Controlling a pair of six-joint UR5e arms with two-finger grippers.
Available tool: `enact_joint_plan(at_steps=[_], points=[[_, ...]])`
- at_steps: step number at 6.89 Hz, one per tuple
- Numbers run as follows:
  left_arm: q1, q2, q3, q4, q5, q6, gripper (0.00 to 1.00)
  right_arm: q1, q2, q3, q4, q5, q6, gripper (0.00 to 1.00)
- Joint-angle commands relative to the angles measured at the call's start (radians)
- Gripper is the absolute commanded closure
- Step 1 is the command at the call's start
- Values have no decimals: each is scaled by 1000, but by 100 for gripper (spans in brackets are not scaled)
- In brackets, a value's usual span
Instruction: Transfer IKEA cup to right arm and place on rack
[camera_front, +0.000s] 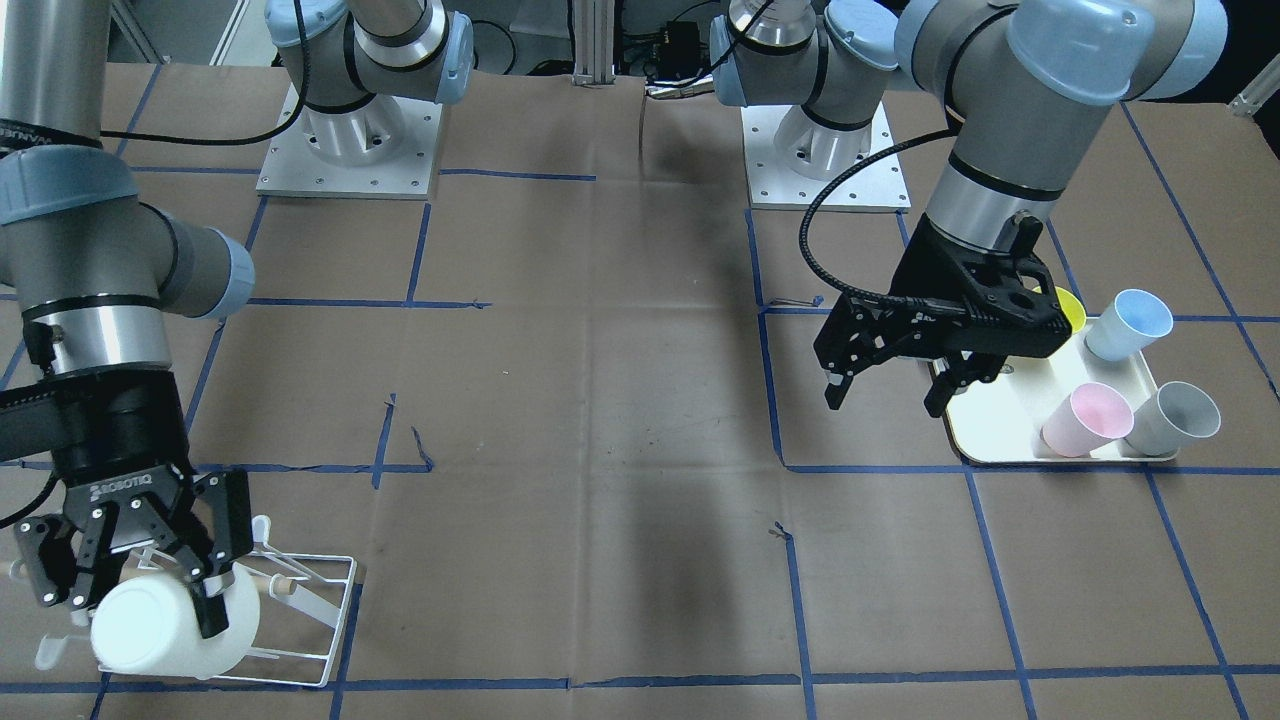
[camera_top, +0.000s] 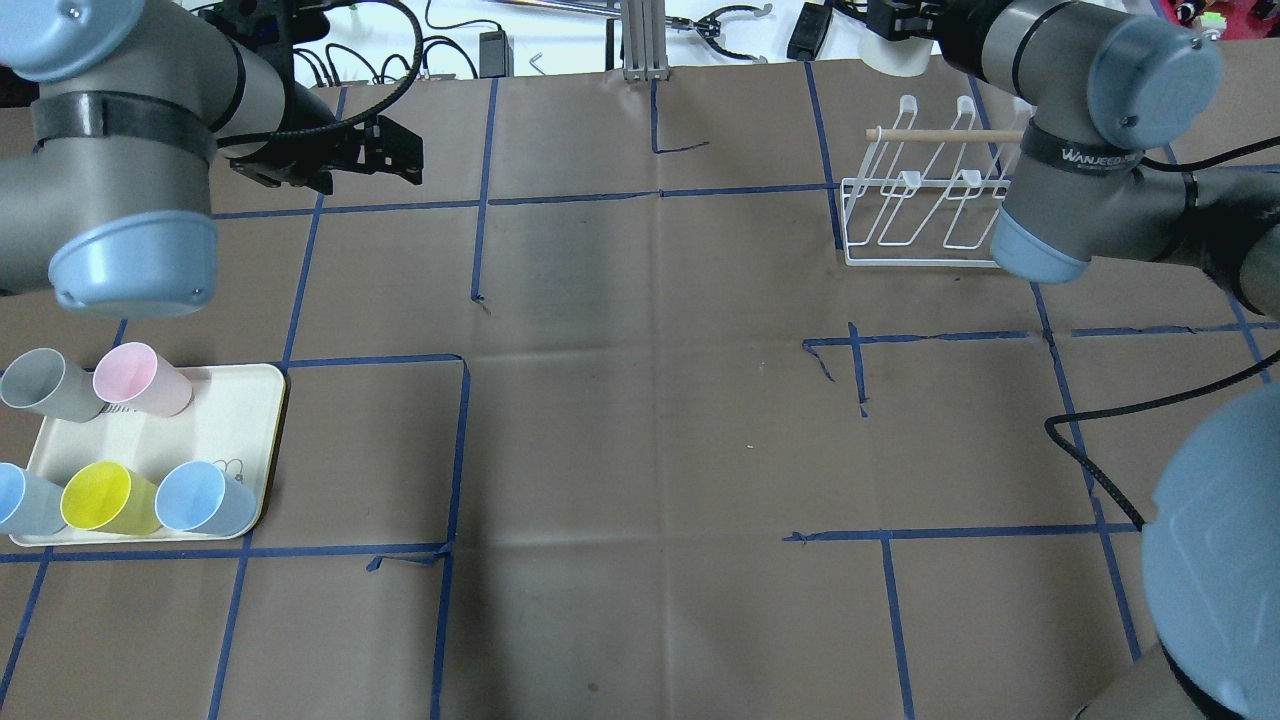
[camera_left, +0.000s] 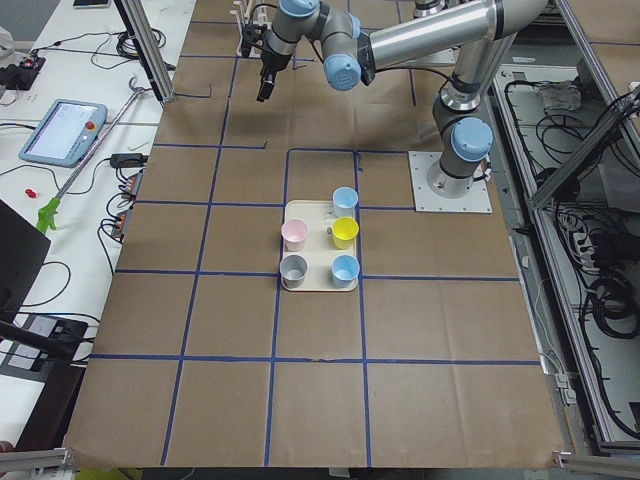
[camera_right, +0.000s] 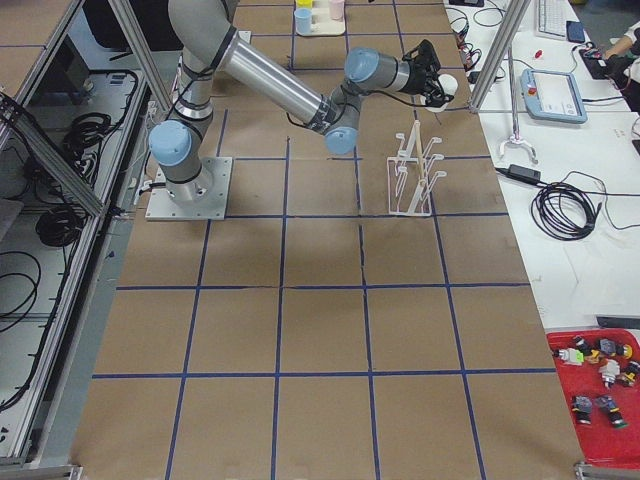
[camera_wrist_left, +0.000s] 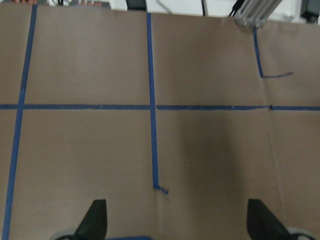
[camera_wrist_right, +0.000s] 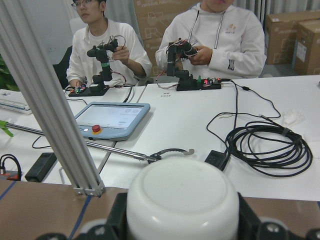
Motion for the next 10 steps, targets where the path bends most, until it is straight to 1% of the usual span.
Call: enact_joint_plan(at_steps=[1, 2, 3, 4, 5, 6, 7, 8, 9, 10], points=[[-47, -14, 207, -444, 52, -48, 1, -28, 106, -50, -101, 0, -73, 91], [-44, -18, 261, -567, 54, -45, 1, -28, 120, -46, -118, -6, -75, 91], [-41, -5, 279, -632, 108, -34, 1, -28, 122, -30, -120, -6, -75, 90], [-41, 9, 269, -635, 154, -22, 1, -28, 122, -3, -121, -6, -75, 90], [-35, 20, 249, -630, 159, 29, 1, -28, 126, 11, -141, -8, -75, 90], [-3, 24, 244, -624, 155, 69, 1, -28, 125, 34, -147, -8, -75, 90], [69, 37, 232, -625, 149, 121, 1, -28, 125, 49, -148, -8, -75, 89], [159, 64, 194, -630, 150, 196, 1, -28, 125, 57, -149, -3, -72, 72], [233, 121, 110, -633, 153, 262, 1, -28, 123, 54, -149, 5, -66, 12], [298, 176, 12, -601, 152, 370, 1, -28, 126, 59, -145, 0, -57, 0]])
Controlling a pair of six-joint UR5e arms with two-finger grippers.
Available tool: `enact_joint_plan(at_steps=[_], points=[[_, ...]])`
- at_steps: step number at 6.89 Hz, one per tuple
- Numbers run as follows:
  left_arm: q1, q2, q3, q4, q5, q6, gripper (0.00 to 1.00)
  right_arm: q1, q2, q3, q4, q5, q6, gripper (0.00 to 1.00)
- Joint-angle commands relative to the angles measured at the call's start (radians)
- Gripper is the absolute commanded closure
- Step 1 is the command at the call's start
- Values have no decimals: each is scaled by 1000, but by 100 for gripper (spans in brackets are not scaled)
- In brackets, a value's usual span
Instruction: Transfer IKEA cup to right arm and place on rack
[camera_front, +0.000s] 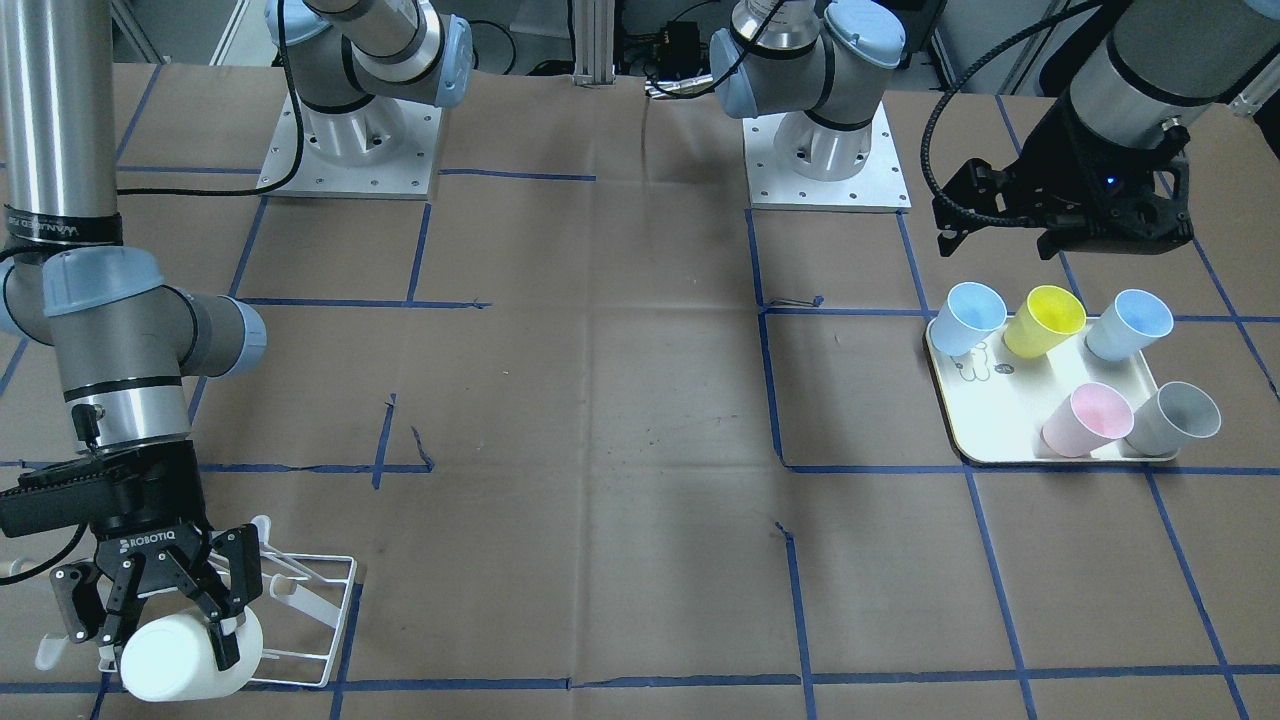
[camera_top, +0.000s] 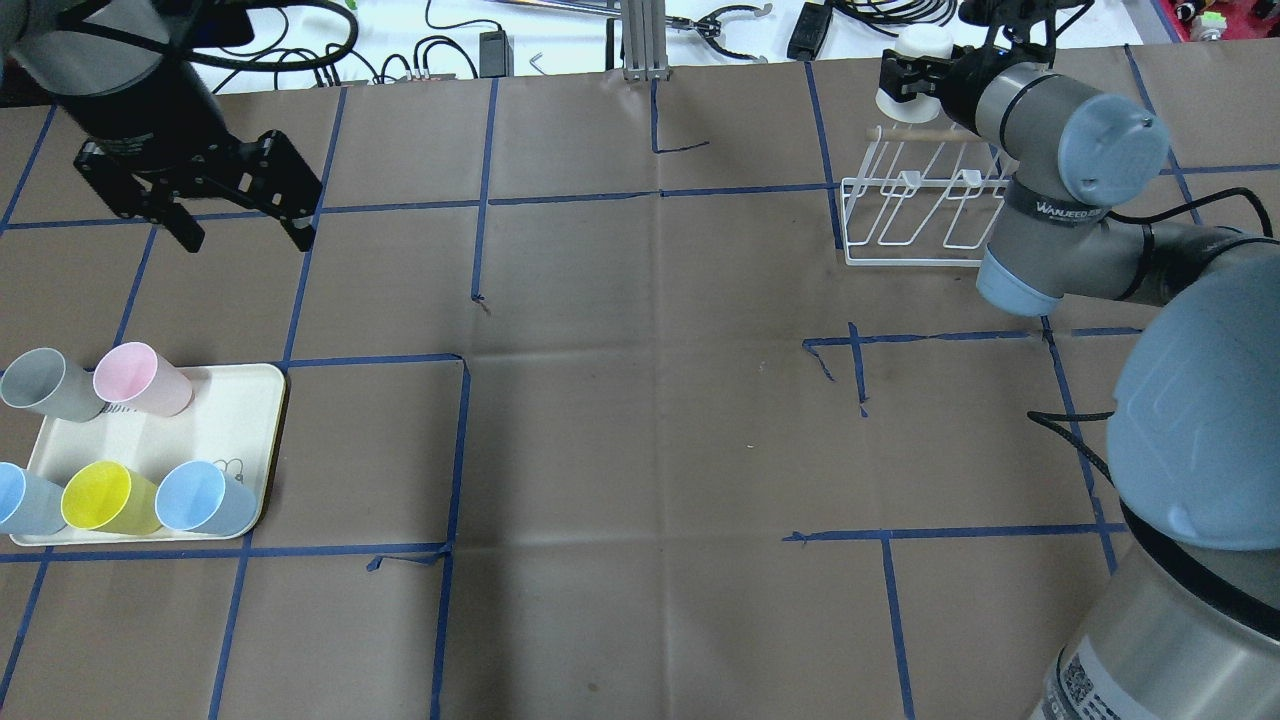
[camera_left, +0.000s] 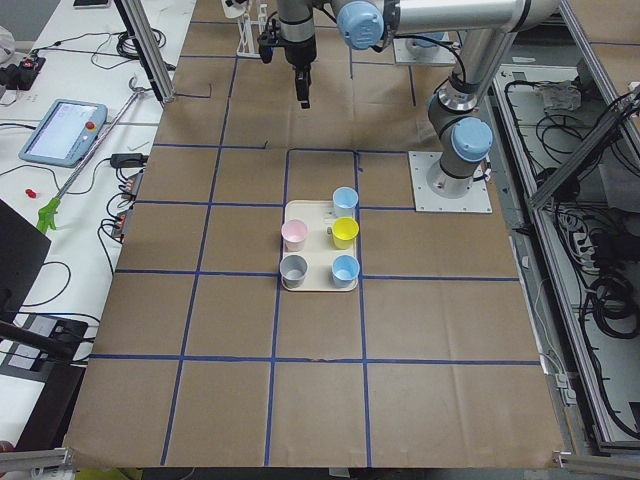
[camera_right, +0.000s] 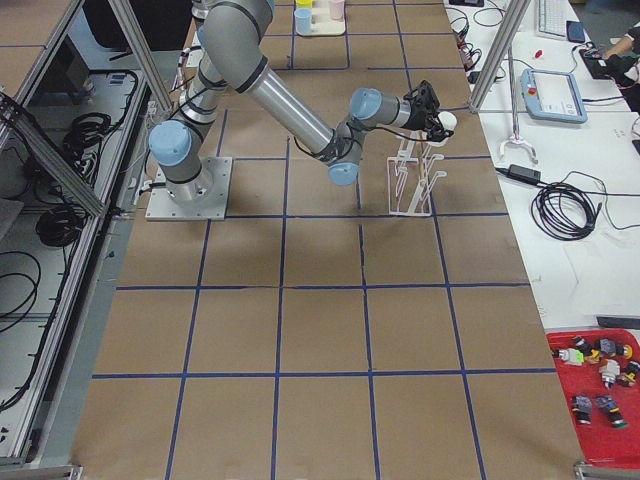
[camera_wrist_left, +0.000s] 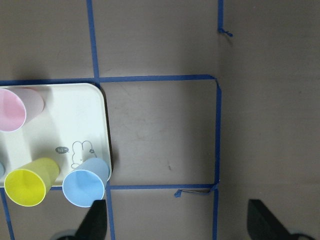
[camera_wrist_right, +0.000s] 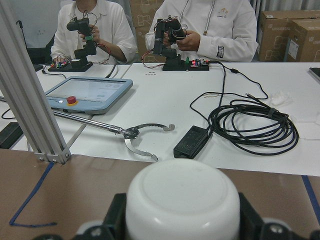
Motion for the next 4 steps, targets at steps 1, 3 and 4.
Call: enact_joint_plan(at_steps=[1, 3, 4], points=[[161, 101, -181, 62, 1, 187, 1, 0, 0, 6, 6, 0, 8, 0], [286, 141, -311, 152, -5, 292, 2, 0, 0, 6, 8, 0, 8, 0], [297, 140, -377, 236, -6, 308, 2, 0, -1, 6, 9, -2, 8, 0]])
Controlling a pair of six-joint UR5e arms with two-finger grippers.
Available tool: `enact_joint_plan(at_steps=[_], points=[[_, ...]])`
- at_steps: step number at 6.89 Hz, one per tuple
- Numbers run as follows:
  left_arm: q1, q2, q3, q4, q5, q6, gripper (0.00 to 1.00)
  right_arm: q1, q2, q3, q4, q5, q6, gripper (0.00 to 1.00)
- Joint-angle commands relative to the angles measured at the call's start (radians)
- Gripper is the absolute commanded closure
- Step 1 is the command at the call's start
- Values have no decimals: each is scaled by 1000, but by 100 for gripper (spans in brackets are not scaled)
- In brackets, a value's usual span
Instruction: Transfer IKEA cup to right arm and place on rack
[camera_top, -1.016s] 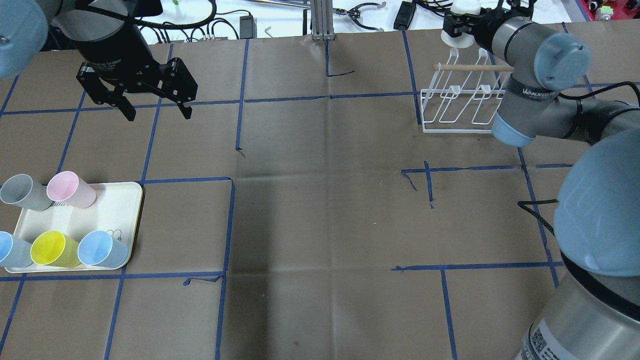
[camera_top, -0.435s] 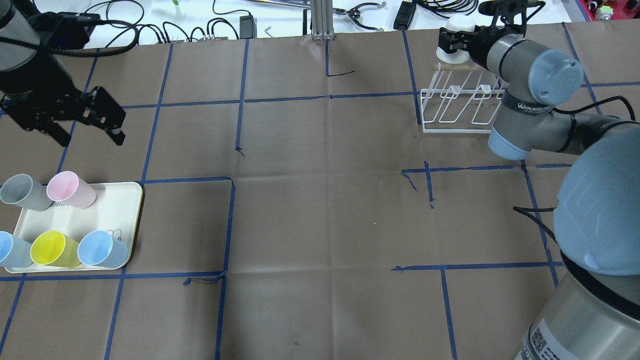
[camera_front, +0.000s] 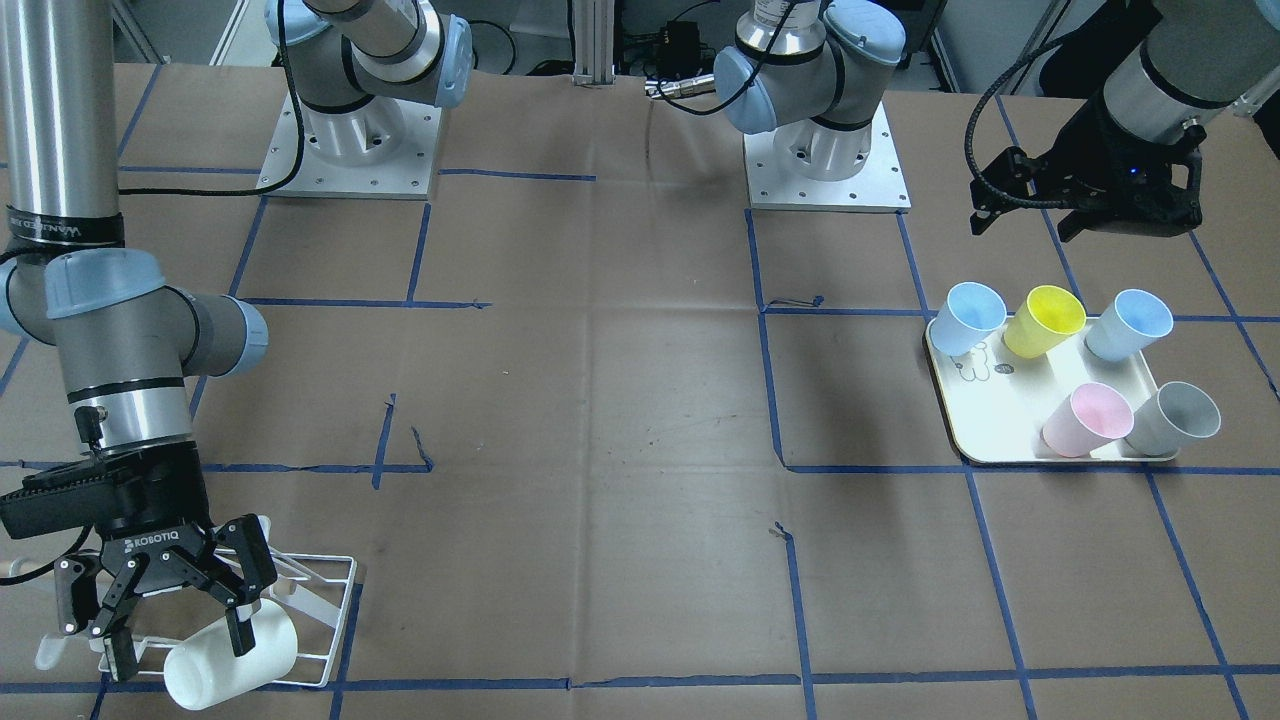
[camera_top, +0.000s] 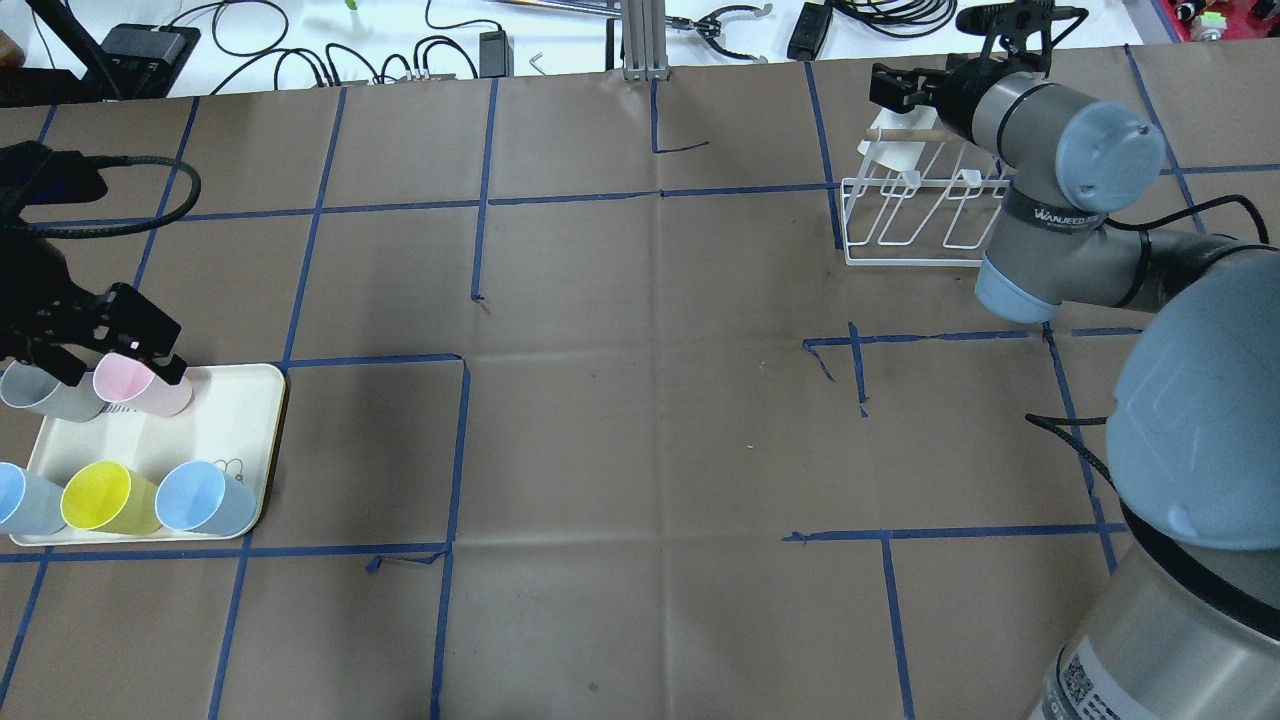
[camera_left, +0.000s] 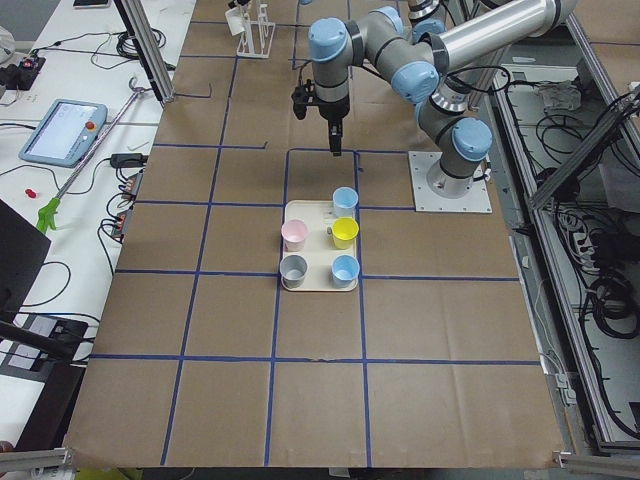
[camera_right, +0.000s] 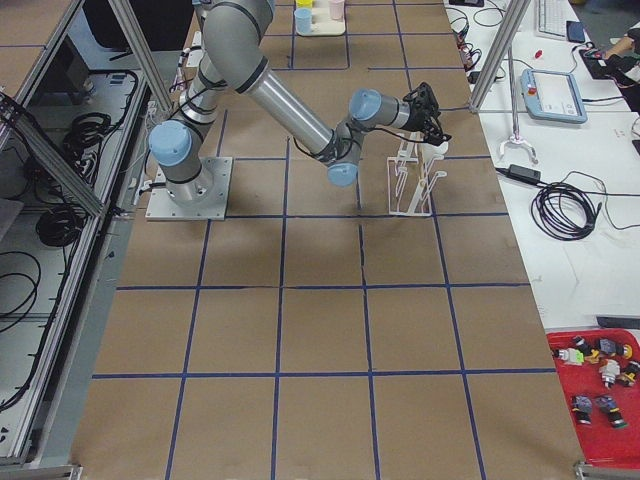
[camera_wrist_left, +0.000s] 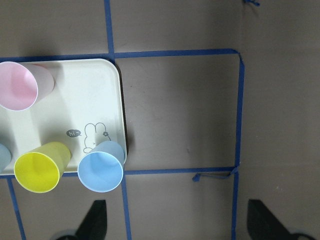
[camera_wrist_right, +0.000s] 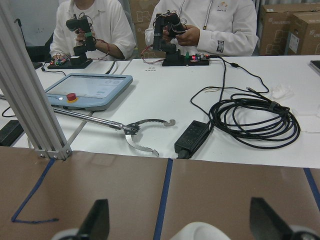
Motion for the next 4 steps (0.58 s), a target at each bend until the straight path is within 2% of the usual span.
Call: enact_joint_plan(at_steps=[1, 2, 4], points=[[36, 3, -157, 168, -3, 37, 2, 2, -6, -3, 4, -4, -9, 0], [37, -20, -222, 289, -2, 37, 1, 8, -15, -8, 4, -4, -8, 0], [39, -43, -334, 430, -3, 35, 2, 24, -70, -9, 6, -6, -6, 0]])
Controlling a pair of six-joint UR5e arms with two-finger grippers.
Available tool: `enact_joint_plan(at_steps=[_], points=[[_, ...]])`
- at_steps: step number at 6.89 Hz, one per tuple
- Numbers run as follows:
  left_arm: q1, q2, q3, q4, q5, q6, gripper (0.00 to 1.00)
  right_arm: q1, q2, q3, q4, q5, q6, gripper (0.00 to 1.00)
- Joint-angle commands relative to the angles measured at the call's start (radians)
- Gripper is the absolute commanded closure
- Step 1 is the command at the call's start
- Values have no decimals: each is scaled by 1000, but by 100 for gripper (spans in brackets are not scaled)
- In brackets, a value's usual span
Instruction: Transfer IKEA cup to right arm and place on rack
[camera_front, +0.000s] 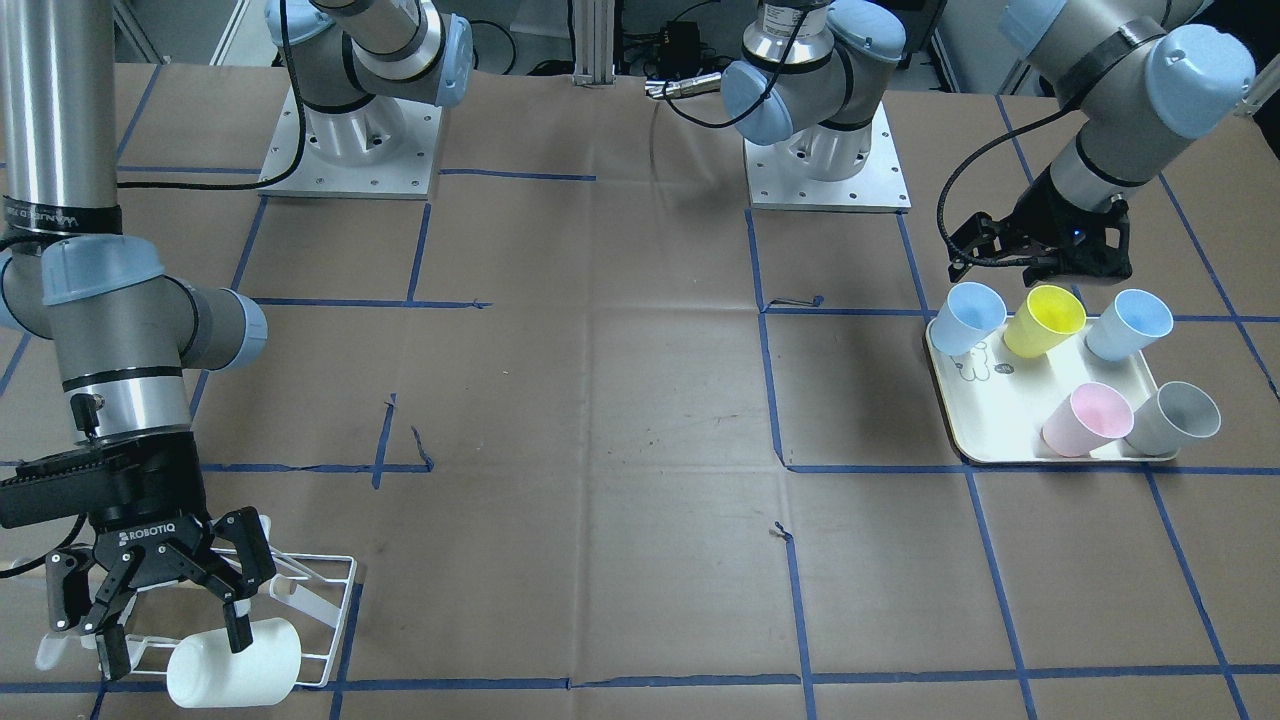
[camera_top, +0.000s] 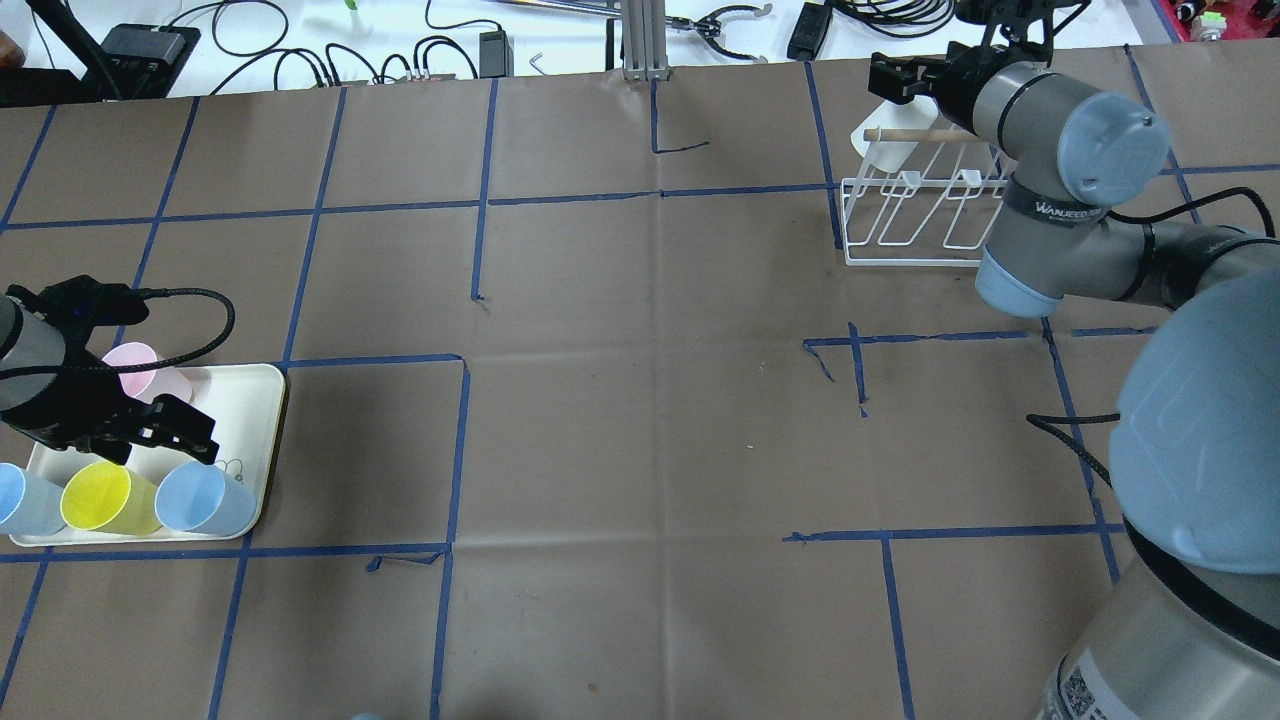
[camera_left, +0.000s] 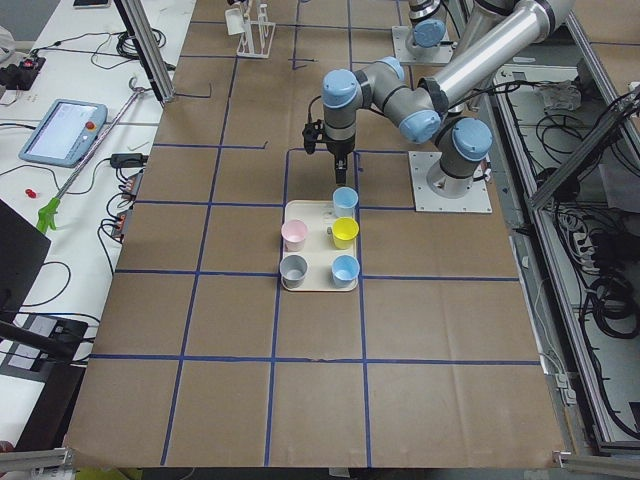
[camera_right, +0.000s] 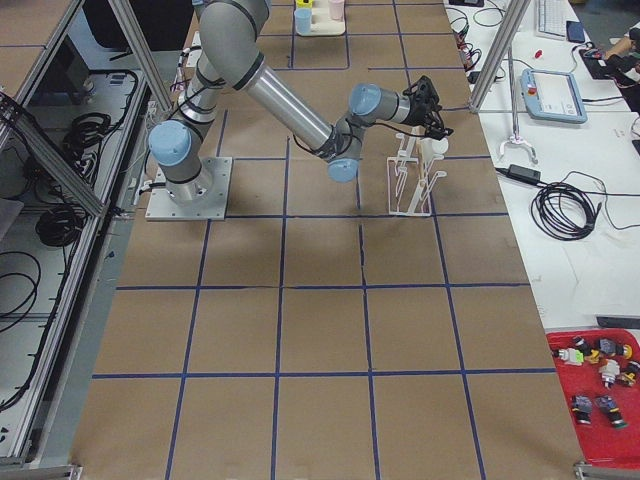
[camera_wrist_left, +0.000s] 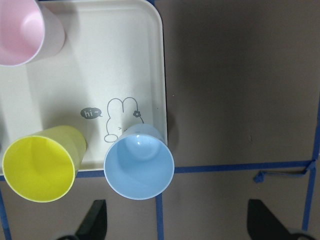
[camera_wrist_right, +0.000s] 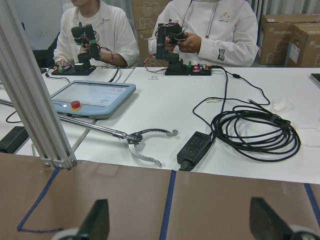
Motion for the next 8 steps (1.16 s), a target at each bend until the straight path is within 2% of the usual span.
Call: enact_joint_plan(at_steps=[1, 2, 4, 5, 6, 7, 8], points=[[2, -45, -104, 154, 0, 1, 2, 22, -85, 1, 50, -1, 3, 0], [2, -68, -118, 172, 0, 2, 4, 45, -138, 2, 132, -1, 3, 0], [0, -118, -138, 231, 10, 9, 4, 117, -195, 24, 150, 8, 12, 0], [0, -116, -143, 232, 15, 12, 11, 140, -211, 44, 144, 8, 89, 0], [0, -106, -141, 222, 16, 10, 47, 148, -247, 74, 149, 9, 281, 0], [0, -114, -135, 222, 16, -1, 78, 154, -286, 122, 139, 12, 546, 0], [0, -106, -131, 222, 16, -5, 97, 175, -310, 159, 135, 14, 769, 0]])
